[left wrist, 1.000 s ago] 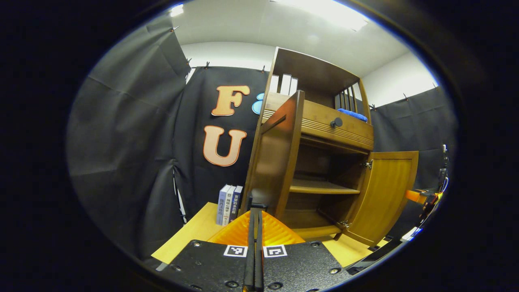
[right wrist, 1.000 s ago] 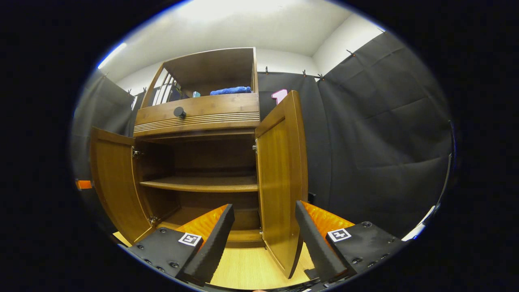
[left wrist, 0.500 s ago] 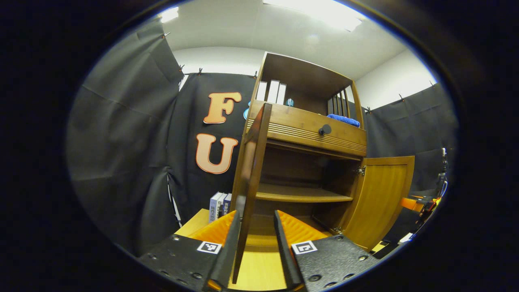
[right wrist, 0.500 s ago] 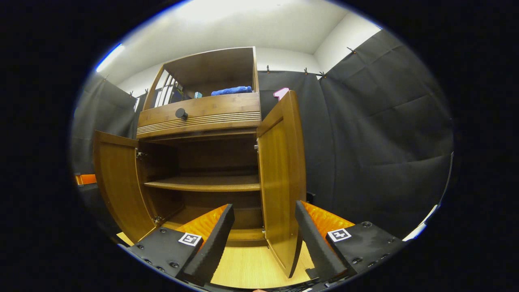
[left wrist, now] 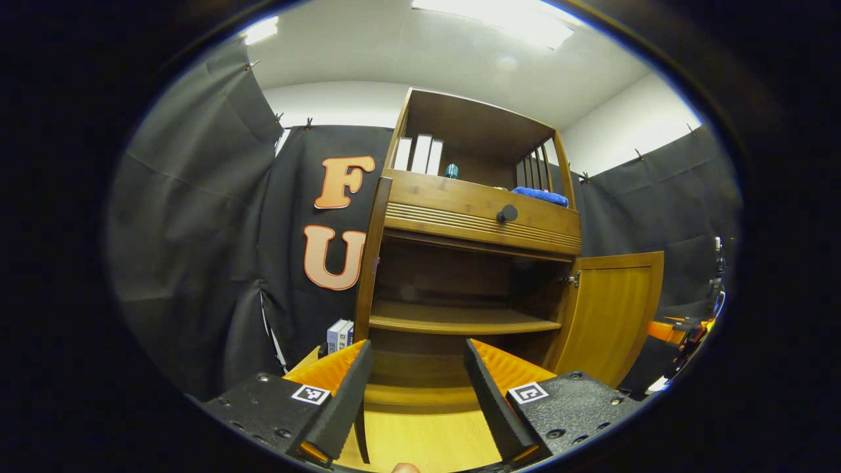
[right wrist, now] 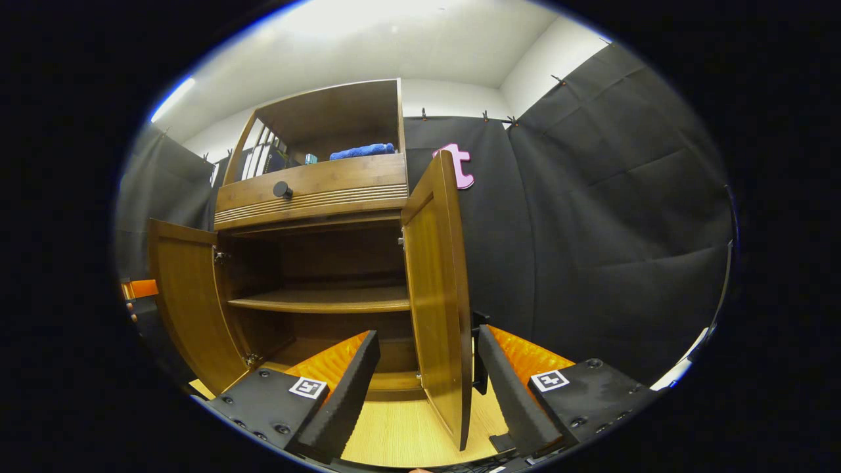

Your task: Open the right door of the double-door shoe cabinet with the right hand, and open the left door with the left hand.

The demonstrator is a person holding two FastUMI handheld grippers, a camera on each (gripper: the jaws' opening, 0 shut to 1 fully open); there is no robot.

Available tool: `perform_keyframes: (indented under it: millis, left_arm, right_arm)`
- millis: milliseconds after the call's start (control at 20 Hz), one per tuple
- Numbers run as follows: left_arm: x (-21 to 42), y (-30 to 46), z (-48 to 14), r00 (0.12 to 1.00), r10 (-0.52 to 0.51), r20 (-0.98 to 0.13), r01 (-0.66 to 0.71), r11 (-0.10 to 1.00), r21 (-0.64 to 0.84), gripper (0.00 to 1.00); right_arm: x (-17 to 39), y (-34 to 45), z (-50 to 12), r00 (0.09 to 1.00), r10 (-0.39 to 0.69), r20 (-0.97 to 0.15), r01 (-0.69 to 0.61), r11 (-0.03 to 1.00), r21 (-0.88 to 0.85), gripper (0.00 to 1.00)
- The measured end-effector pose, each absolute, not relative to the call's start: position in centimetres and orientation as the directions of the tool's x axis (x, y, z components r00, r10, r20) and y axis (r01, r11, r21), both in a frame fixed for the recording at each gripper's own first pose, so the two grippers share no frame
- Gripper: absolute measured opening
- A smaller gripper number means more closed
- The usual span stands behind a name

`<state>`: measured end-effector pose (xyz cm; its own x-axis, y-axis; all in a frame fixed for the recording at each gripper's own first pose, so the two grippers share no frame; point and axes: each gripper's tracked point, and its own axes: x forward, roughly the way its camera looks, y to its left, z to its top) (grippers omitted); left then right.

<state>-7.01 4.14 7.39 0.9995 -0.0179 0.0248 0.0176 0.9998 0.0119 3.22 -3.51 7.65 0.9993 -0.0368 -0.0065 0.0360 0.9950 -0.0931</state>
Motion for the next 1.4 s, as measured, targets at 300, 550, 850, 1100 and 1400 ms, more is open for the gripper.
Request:
perform_keyframes:
  millis: [300,550,850,1100,1400]
  left_arm:
    - [-7.1,3.5,6.5,1.0,-0.027,-0.006,0.027,0.999,-0.019,0.85]
    - [-6.7,2.7,6.2,0.999,-0.048,-0.017,0.047,0.999,-0.023,0.85]
    - [-6.4,1.8,6.2,0.997,-0.075,-0.017,0.075,0.997,-0.018,0.84]
    - [-6.4,1.6,5.9,0.997,-0.079,-0.021,0.078,0.997,-0.014,0.84]
    - [-6.2,2.0,5.5,0.998,-0.064,-0.026,0.063,0.998,-0.02,0.84]
  right_arm:
    - [3.0,-3.4,7.9,0.999,-0.033,-0.004,0.033,0.994,-0.102,0.99]
    - [3.0,-3.5,7.9,0.999,-0.042,0.001,0.042,0.994,-0.1,1.0]
    - [2.9,-3.7,7.9,0.999,-0.054,0.009,0.054,0.995,-0.089,1.0]
    - [2.9,-3.8,7.8,0.998,-0.056,0.009,0.057,0.994,-0.09,0.97]
    - [2.8,-4.0,7.7,0.998,-0.058,0.009,0.059,0.995,-0.085,0.88]
